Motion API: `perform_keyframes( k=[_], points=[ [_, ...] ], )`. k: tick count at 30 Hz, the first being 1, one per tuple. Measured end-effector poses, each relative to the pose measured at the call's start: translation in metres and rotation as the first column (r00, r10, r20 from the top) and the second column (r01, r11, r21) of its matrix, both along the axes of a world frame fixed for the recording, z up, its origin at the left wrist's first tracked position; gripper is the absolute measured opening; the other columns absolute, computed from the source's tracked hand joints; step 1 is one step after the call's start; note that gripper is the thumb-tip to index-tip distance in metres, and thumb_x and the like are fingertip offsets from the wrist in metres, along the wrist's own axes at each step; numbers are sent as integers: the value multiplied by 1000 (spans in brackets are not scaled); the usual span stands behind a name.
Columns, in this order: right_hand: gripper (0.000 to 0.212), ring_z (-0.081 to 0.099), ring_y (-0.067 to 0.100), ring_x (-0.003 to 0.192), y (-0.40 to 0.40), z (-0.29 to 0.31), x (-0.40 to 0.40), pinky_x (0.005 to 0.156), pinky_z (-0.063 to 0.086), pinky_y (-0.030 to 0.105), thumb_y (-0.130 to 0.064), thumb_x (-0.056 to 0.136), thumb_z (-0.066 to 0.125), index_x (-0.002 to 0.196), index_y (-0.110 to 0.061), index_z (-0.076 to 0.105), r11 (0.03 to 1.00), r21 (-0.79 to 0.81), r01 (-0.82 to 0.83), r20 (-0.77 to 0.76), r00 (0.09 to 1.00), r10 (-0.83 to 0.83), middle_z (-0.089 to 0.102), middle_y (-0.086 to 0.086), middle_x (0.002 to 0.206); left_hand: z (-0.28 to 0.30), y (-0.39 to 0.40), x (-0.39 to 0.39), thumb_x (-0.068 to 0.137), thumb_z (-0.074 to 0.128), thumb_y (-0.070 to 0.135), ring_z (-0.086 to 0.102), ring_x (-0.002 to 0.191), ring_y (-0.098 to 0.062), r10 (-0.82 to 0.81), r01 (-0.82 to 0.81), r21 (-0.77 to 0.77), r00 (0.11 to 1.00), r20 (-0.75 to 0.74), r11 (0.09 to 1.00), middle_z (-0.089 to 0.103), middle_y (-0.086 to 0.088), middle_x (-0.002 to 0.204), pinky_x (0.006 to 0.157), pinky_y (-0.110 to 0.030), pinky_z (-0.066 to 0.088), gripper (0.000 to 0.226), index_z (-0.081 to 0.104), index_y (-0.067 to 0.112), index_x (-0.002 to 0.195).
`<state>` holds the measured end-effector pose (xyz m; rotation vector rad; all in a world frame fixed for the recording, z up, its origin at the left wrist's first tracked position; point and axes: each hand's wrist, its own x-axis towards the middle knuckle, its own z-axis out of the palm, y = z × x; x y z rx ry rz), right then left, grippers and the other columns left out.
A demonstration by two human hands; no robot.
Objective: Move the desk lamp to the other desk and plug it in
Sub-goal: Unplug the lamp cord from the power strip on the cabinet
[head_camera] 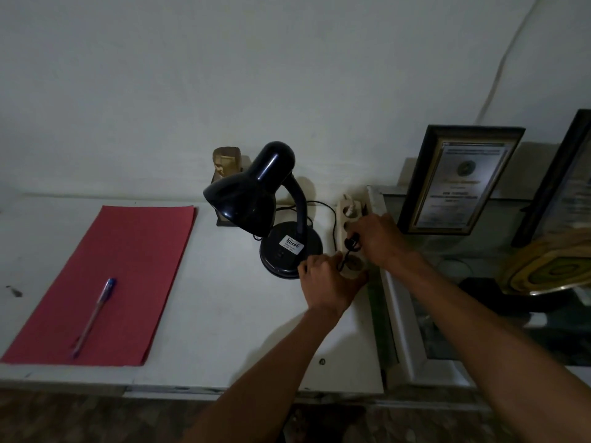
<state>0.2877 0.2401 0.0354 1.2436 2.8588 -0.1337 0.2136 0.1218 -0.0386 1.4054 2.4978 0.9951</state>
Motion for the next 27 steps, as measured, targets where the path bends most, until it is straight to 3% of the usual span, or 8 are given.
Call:
perform_keyframes(
  k=[5,8,14,17,20,23,25,27],
  points=[
    [17,66,28,102,0,3,2,91,42,29,-2,94,58,97,-12,71,998,-38,-48,-39,998,47,70,9,107,-2,-1,1,67,69,70,61,94,-26,4,-4,16,1000,-9,1000,75,-1,92,81,-36,39,59,75,23,102],
    [21,66,24,92,4,11,2,79,44,23,-2,95,57,102,-7,75,995,-89,-50,-119,992,39,71,13,105,-1,-1,0,70,65,72,60,93,-23,1,-1,-25,1000,-26,1000,73,2,89,81,-35,38,55,74,27,100],
    [31,72,31,94,10,29,5,80,56,32,11,90,57,105,-6,78,991,-97,-89,-205,976,68,73,19,106,1,-4,-2,69,68,75,58,99,-22,-20,20,-47,1000,13,999,72,2,97,85,-34,42,62,74,27,108],
    [30,73,27,98,1,28,11,91,59,37,9,89,65,109,-8,79,986,-136,-95,-275,960,55,74,15,110,5,-11,-14,67,75,69,54,107,-17,-145,146,-20,988,58,989,70,3,109,93,-32,41,67,70,24,116],
    [31,72,27,99,-2,35,21,92,58,39,9,87,66,107,-9,81,984,-129,-126,-423,904,61,77,13,108,14,-29,-35,75,82,44,46,108,-3,-265,232,164,939,221,959,60,8,115,96,-22,38,57,63,21,123],
    [31,71,23,91,-8,41,27,86,58,35,5,84,71,107,-14,80,985,-67,-158,-500,860,104,76,6,101,31,-44,-57,90,73,23,59,110,-6,-224,129,224,852,473,966,61,2,128,100,-22,49,41,61,18,129],
    [29,70,15,85,-14,44,26,81,59,31,-2,84,76,107,-20,80,981,-51,-188,-529,838,133,75,-3,96,45,-49,-66,96,65,20,62,102,4,-230,101,252,794,563,963,66,2,122,94,-22,51,28,66,22,124],
    [32,70,17,87,-22,45,19,81,60,34,-2,86,74,110,-23,79,968,-34,-249,-518,833,196,76,1,100,59,-50,-68,99,61,23,61,106,7,-282,140,286,786,550,948,69,6,120,90,-10,47,25,70,22,123]
  ],
)
